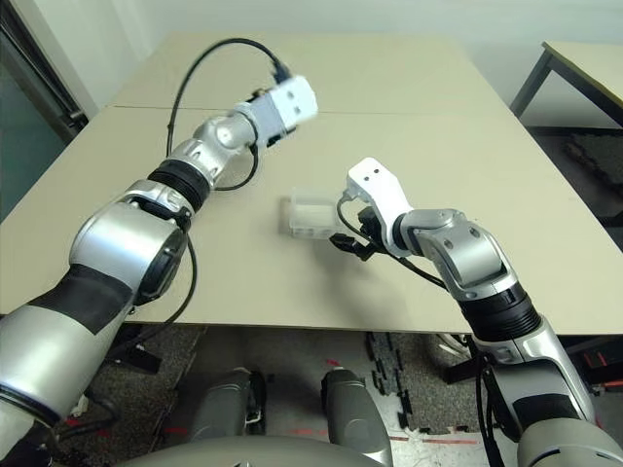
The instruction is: Pour the medicine from the bottle into the box.
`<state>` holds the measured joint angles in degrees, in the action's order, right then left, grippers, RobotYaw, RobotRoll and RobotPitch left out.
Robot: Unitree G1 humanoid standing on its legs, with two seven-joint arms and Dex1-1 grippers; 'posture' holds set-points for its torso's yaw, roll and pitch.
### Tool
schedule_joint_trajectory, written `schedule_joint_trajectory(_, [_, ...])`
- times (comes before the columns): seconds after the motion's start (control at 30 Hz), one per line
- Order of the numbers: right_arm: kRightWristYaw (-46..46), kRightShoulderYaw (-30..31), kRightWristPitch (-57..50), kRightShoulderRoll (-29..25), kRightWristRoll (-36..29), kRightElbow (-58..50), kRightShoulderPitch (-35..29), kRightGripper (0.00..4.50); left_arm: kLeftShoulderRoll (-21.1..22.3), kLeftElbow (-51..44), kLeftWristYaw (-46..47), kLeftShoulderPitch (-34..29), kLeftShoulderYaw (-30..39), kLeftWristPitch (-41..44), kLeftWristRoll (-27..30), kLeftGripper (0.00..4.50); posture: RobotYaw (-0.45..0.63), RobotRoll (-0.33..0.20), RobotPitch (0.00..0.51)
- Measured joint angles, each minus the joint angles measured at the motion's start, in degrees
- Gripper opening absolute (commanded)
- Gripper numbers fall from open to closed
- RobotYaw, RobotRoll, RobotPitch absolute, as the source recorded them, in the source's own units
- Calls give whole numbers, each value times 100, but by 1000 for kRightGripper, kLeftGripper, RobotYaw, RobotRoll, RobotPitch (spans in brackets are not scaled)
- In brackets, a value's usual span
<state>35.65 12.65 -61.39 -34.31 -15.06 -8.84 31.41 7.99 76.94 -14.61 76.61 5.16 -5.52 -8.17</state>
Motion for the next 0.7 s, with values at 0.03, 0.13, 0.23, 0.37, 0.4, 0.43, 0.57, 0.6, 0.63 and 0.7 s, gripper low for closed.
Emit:
schedule_joint_trajectory(0.03, [-3, -4, 5, 0, 1, 17, 3, 4500, 19, -18, 38, -111, 179, 51, 166, 2459, -63, 0, 67])
schedule_joint_trajectory(0.13, [-40, -51, 22, 0, 6, 77, 8, 4500, 35, -41, 137, -500, 580, 188, 553, 2459, -56, 0, 68])
schedule_joint_trajectory(0.23, [-60, -85, 48, -3, 6, 150, 9, 4500, 34, -49, 188, -688, 768, 282, 768, 2459, -48, 0, 67])
schedule_joint_trajectory(0.37, [-89, -107, 91, 0, 6, 214, 18, 4500, 101, -171, 269, -861, 854, 300, 915, 2459, -33, 0, 69])
schedule_joint_trajectory(0.4, [-89, -107, 95, -1, 7, 223, 17, 4500, 140, -176, 297, -937, 870, 316, 932, 2459, -32, 0, 68])
schedule_joint_trajectory(0.43, [-89, -107, 97, -1, 7, 229, 17, 4500, 164, -176, 327, -1015, 883, 339, 935, 2459, -32, 0, 68])
schedule_joint_trajectory(0.57, [-92, -107, 103, 0, 6, 236, 17, 4500, 170, -173, 354, -1207, 872, 405, 933, 2459, -30, 0, 68])
schedule_joint_trajectory(0.6, [-92, -107, 104, 1, 6, 240, 17, 4500, 170, -174, 378, -1229, 837, 409, 927, 2459, -29, 0, 69])
schedule_joint_trajectory(0.63, [-92, -107, 104, 5, 6, 245, 21, 4500, 170, -175, 384, -1255, 804, 413, 916, 2459, -29, 0, 70])
schedule_joint_trajectory(0.7, [-92, -107, 105, 15, 5, 252, 35, 4500, 169, -178, 384, -1351, 710, 415, 865, 2459, -28, 0, 72])
